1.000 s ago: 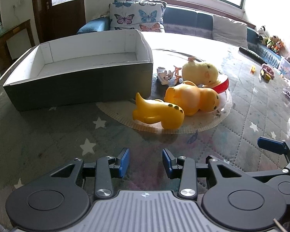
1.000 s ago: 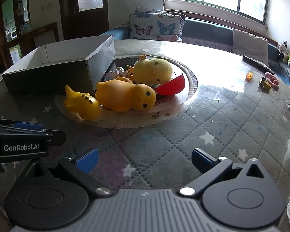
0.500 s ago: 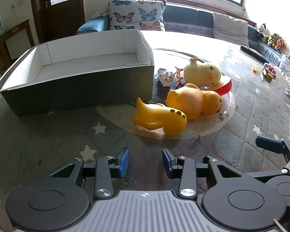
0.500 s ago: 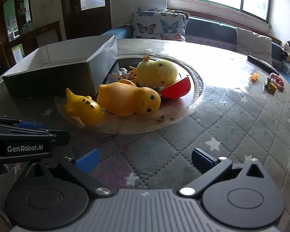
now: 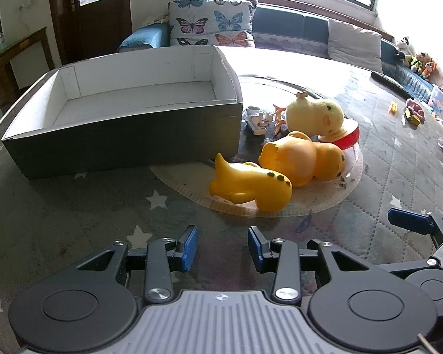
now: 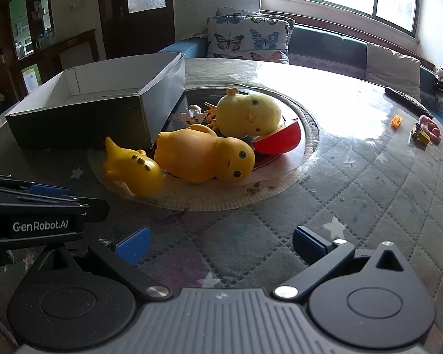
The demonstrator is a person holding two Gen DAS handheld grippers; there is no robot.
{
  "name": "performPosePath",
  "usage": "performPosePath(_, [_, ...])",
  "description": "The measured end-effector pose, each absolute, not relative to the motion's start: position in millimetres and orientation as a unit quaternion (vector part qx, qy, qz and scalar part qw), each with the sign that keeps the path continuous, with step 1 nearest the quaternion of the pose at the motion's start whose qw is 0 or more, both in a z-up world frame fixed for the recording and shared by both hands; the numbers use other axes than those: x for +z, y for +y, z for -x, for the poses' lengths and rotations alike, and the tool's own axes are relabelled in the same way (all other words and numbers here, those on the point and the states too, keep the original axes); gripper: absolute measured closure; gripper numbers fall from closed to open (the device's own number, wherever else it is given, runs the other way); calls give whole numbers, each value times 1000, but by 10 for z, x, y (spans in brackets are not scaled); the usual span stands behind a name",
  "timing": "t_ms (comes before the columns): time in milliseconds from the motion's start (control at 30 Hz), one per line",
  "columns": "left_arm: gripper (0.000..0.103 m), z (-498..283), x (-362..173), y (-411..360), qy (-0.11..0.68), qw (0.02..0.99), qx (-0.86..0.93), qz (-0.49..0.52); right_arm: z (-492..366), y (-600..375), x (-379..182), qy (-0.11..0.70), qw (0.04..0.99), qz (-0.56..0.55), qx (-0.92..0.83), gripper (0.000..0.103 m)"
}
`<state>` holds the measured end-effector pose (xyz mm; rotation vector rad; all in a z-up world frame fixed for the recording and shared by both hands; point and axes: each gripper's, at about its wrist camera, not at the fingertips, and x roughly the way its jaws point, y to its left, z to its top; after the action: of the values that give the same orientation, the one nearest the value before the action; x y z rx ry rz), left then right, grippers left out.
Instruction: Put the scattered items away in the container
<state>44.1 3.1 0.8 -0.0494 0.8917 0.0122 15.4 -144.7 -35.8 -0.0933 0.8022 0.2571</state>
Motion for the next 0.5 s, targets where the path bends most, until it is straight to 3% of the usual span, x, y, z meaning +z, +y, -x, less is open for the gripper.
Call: performPosePath(500, [62, -482, -1, 39, 435, 900, 6, 24, -196, -1410, -364, 391, 910, 46, 129, 0])
